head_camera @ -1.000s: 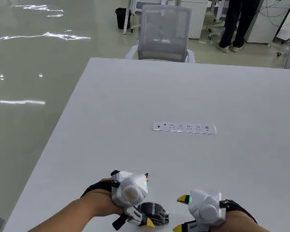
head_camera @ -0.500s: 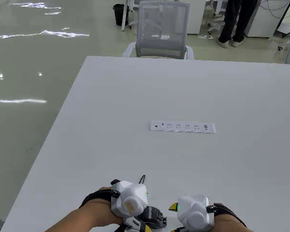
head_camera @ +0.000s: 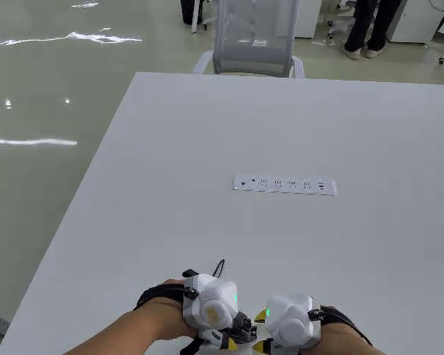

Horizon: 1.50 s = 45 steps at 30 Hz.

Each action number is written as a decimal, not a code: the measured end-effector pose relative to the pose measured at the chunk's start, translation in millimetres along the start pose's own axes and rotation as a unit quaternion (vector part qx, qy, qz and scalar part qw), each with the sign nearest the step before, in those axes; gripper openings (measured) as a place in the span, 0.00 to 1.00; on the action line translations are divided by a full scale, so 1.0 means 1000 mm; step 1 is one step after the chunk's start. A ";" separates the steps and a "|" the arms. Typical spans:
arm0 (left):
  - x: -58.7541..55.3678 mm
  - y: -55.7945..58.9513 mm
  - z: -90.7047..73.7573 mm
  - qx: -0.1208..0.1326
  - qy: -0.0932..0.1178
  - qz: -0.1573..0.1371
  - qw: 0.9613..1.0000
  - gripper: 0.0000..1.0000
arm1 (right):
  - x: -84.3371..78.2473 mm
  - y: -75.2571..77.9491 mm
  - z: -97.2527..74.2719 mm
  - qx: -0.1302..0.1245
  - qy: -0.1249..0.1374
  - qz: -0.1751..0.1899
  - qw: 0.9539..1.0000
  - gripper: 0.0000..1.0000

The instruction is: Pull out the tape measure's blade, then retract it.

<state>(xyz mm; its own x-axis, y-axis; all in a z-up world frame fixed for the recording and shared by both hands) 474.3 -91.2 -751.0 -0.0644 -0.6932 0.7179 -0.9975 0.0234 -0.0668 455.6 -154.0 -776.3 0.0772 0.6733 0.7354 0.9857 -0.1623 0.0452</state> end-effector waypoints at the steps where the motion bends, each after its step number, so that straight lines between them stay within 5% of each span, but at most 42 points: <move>1: 0.000 0.001 0.001 -0.002 -0.003 0.003 1.000 0.52 | 0.000 0.000 0.000 0.000 0.000 0.000 1.000 0.25; 13: -0.005 0.005 0.008 -0.008 -0.022 0.009 1.000 0.39 | 0.001 0.000 0.009 0.003 -0.005 -0.012 1.000 0.18; 22: -0.004 0.003 0.010 -0.010 -0.028 0.020 0.999 0.39 | 0.000 0.003 0.010 0.015 -0.009 -0.014 1.000 0.15; 28: -0.009 0.007 0.016 -0.004 -0.066 0.033 0.997 0.39 | 0.000 0.004 0.011 0.010 -0.015 0.000 1.000 0.14; 31: -0.010 0.000 0.020 0.002 -0.054 0.022 0.998 0.39 | 0.003 0.002 0.011 0.006 -0.031 -0.019 0.999 0.15; 38: -0.010 0.003 0.018 -0.001 -0.056 0.022 0.998 0.39 | 0.002 0.003 0.010 0.010 -0.031 -0.040 0.999 0.13; 45: -0.010 0.004 0.017 0.000 -0.059 0.025 0.998 0.39 | 0.001 0.003 0.009 0.010 -0.034 -0.030 0.999 0.12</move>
<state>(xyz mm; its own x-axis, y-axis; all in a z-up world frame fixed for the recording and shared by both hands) 471.9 -96.0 -770.4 -0.1093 -0.7717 0.6265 -0.9932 0.0593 -0.1002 460.0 -147.5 -781.2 0.0275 0.7295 0.6834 0.9916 -0.1064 0.0737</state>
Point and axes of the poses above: the centre of the closed fingertips' face, and the gripper's own axes: z roughly forward along the fingers, y roughly to its right, x roughly out of its top, the point moved 4 cm from there along -z, roughly backward along the fingers, and after that the axes turned 12 degrees about y, right-handed, at the moved point
